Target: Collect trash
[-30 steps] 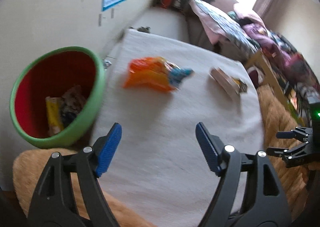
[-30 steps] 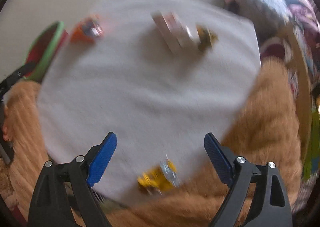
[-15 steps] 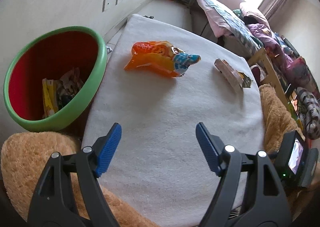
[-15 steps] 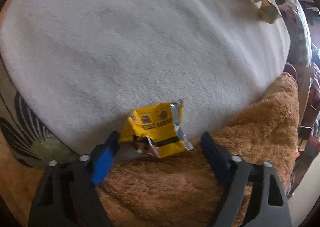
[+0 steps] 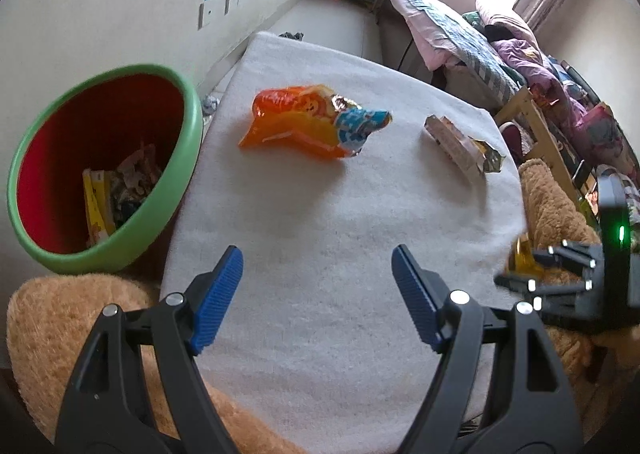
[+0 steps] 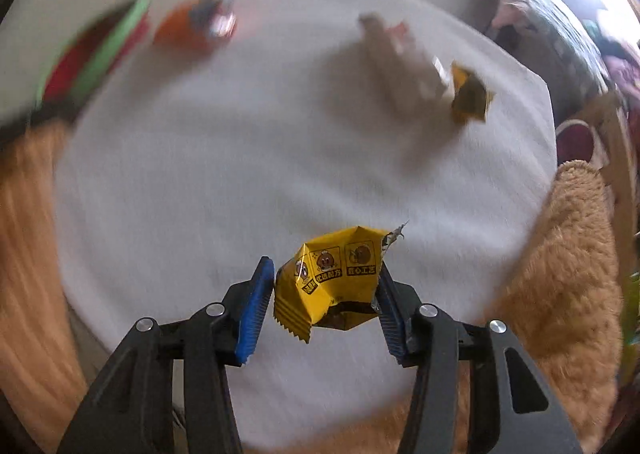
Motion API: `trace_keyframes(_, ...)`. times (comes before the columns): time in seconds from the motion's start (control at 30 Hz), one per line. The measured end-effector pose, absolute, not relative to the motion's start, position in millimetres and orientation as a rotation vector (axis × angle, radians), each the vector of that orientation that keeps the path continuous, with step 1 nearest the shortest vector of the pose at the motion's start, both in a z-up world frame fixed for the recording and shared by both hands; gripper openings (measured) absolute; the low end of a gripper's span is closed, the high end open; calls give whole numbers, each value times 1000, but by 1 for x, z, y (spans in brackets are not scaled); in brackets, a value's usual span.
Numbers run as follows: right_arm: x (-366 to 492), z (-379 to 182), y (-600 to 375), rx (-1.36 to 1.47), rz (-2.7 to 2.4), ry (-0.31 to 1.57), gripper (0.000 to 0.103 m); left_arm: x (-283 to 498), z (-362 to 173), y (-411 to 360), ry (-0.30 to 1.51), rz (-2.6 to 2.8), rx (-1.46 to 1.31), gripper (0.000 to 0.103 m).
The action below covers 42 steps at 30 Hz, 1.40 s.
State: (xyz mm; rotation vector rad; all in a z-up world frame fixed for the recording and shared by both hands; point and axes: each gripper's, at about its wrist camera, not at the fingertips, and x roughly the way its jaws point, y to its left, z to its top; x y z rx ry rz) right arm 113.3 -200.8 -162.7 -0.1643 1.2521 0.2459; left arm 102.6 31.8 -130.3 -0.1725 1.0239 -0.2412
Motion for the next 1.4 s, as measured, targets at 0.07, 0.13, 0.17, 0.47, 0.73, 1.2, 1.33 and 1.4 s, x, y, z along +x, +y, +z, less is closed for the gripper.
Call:
trace_keyframes(0.07,122,-157,-205,-68,257,1206,48,107,-131,33,1028,-221,-161,74)
trace_keyframes(0.13,127,-152,-215,30,274,1164,48,114,-133,37,1037,-179,-185,74)
trace_keyframes(0.17,129,-151,-211,51,273,1152,48,118,-134,40,1035,-157,-201,74)
trace_keyframes(0.47,133,-171,-243,203,271,1199,49,191,-128,21,1001,-38,-322,90)
trace_keyframes(0.73,126,-176,-240,157,290,1175,54,253,-150,8,1102,125,-337,93)
trace_keyframes(1.2,125,-176,-244,154,279,1167,73,253,-162,-7,1092,36,-250,69)
trace_keyframes(1.33,125,-175,-245,161,276,1159,73,237,-154,-2,1082,-62,-271,26)
trace_keyframes(1.4,126,-175,-246,169,271,1156,73,229,-149,-2,1101,-100,-282,22)
